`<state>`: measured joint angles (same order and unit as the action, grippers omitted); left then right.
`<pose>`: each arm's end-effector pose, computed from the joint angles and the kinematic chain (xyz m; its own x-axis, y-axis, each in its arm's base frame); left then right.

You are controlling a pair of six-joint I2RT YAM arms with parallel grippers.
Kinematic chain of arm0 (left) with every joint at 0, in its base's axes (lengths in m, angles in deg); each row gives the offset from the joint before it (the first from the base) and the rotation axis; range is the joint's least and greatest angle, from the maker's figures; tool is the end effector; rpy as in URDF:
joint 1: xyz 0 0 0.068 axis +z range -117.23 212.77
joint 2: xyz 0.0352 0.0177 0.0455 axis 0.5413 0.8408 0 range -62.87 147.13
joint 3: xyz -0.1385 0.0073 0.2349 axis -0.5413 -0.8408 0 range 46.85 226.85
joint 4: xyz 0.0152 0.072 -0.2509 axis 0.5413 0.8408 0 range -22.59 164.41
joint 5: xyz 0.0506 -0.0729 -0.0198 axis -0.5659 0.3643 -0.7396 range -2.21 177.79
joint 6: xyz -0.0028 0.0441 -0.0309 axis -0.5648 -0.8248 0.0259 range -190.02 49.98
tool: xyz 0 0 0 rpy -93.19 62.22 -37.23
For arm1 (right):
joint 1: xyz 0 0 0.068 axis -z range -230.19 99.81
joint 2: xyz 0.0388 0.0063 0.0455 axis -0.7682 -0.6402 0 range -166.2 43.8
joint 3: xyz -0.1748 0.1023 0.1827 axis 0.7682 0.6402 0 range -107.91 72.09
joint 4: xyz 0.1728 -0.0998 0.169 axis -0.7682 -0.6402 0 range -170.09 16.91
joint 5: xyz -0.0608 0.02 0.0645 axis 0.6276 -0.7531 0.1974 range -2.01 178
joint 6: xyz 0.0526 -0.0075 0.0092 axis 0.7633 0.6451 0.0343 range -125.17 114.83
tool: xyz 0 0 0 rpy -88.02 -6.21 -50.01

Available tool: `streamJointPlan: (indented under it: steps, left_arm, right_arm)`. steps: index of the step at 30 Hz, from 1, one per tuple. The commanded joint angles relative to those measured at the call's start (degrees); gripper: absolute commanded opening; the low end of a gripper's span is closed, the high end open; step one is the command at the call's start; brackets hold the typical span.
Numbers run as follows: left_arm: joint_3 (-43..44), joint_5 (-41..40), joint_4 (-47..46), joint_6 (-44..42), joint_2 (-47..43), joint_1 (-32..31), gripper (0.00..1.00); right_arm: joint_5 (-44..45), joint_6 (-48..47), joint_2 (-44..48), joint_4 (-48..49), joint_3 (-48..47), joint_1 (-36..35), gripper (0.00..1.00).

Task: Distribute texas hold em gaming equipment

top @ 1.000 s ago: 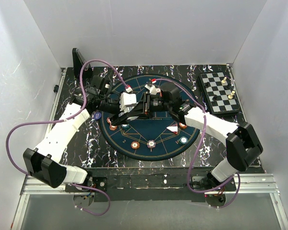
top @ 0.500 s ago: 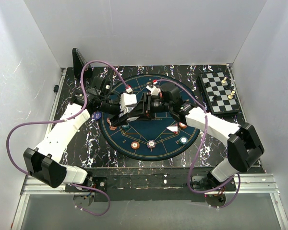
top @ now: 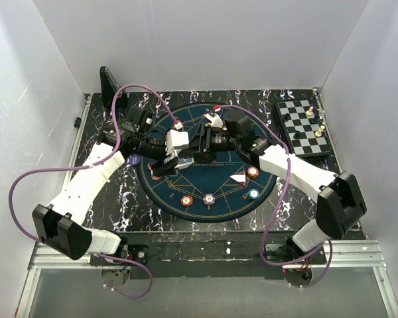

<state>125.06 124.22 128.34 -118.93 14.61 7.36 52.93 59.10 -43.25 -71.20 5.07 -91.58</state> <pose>0.2240 -0.1299 0.3453 -0.0540 0.6971 -0.7150 0.9929 0.1138 0.0360 0.2529 0.2502 0.3175 -0.9579 0.1388 -0.2514 -0.2022 0.2953 0.9338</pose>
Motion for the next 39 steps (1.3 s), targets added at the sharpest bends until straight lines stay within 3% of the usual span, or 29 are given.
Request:
streamJointPlan:
  steps: [1, 5, 28, 36, 39]
  left_arm:
    - [0.62, 1.72, -0.28, -0.58, -1.89, -0.17, 0.51]
    - [0.97, 1.81, -0.19, -0.49, -1.89, -0.17, 0.51]
    - [-0.61, 2.42, -3.09, 1.0, -2.77, -0.17, 0.5]
    - [-0.26, 2.51, -2.83, 0.92, -2.94, -0.17, 0.5]
    - [0.18, 2.86, -2.48, 0.92, -3.03, -0.17, 0.49]
  right_arm:
    - [0.26, -2.39, -1.63, -3.8, -4.95, -0.71, 0.56]
    - [0.97, -3.54, -2.25, -6.37, -6.36, -1.15, 0.55]
    - [5.54, -6.08, 4.25, -10.5, -1.97, 0.78, 0.23]
    - [6.59, -7.84, 5.66, -12.61, -1.27, 1.48, 0.22]
    - [7.29, -8.9, 5.83, -14.72, -1.62, 1.57, 0.3]
